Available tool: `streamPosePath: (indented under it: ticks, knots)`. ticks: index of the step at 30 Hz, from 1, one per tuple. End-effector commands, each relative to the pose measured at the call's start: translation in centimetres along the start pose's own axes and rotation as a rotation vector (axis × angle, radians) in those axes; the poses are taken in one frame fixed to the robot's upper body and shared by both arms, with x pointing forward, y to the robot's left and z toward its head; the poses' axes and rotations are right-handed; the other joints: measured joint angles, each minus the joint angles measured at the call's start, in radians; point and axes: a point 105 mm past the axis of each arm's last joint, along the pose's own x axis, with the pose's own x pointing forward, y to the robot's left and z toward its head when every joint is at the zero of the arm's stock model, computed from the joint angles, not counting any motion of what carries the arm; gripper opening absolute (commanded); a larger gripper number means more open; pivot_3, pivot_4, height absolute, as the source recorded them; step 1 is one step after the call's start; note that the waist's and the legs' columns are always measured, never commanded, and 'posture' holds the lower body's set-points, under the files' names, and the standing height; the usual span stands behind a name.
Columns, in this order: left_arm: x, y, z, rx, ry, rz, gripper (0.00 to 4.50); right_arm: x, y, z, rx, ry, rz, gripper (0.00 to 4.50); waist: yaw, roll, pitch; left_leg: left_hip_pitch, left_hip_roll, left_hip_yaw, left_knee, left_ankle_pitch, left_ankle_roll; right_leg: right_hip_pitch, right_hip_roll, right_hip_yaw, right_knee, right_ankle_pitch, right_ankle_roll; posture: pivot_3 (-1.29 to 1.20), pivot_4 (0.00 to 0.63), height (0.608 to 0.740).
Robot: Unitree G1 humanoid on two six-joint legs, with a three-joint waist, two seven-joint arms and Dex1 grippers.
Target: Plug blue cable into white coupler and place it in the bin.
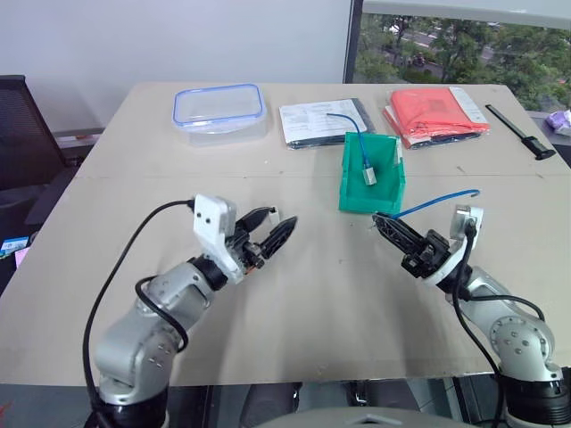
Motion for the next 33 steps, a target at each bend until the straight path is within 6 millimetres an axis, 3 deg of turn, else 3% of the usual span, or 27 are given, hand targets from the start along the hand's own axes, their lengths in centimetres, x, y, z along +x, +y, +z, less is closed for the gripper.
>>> streamPosePath:
  ticks: [1, 12, 17, 26, 29, 33]
  knots:
    - [0.5, 0.9, 0.0, 0.129, -0.080, 0.159, 3.38, 0.6, 0.6, 0.1, -0.024, 0.000, 0.047, 0.00, 0.003, 0.000, 0.000, 0.000, 0.000, 0.000, 0.000, 0.000, 0.000, 0.000, 0.000, 0.000, 0.000, 0.000, 0.000, 0.00, 0.150, 0.737]
    - [3.8, 1.4, -3.9, 0.146, -0.002, 0.255, 3.38, 1.0, 0.6, 0.6, -0.048, -0.018, 0.042, 0.00, -0.001, 0.000, 0.000, -0.002, 0.000, 0.000, 0.000, 0.000, 0.000, -0.001, -0.003, -0.002, -0.001, 0.001, 0.002, 0.00, 0.150, 0.737]
    - [5.9, 0.9, -4.8, 0.123, 0.034, 0.215, 3.38, 1.1, 0.6, 0.5, -0.052, -0.026, 0.035, 0.00, 0.000, 0.000, 0.000, -0.002, 0.000, -0.001, 0.000, 0.000, 0.000, -0.001, -0.002, -0.003, -0.001, 0.002, 0.004, 0.00, 0.150, 0.737]
    - [7.7, 1.6, -5.5, 0.107, 0.076, 0.284, 3.38, 1.0, 0.8, 0.5, -0.060, -0.030, 0.025, 0.00, -0.002, 0.000, 0.000, -0.002, 0.000, 0.000, 0.000, 0.000, 0.000, -0.001, -0.001, -0.003, -0.001, 0.003, 0.005, 0.00, 0.150, 0.737]
    - [7.7, 1.7, -5.5, 0.106, 0.072, 0.290, 2.71, 1.0, 0.8, 0.6, -0.062, -0.029, 0.022, 0.00, -0.001, 0.000, 0.000, -0.002, 0.000, 0.000, 0.000, 0.000, 0.000, -0.001, -0.001, -0.003, -0.001, 0.003, 0.005, 0.00, 0.150, 0.737]
    - [7.7, 1.7, -5.4, 0.106, 0.063, 0.279, 0.83, 1.0, 0.8, 0.5, -0.063, -0.026, 0.023, 0.00, -0.001, 0.000, 0.000, -0.001, 0.000, 0.000, 0.000, 0.000, 0.000, -0.001, -0.001, -0.003, -0.001, 0.003, 0.005, 0.00, 0.150, 0.737]
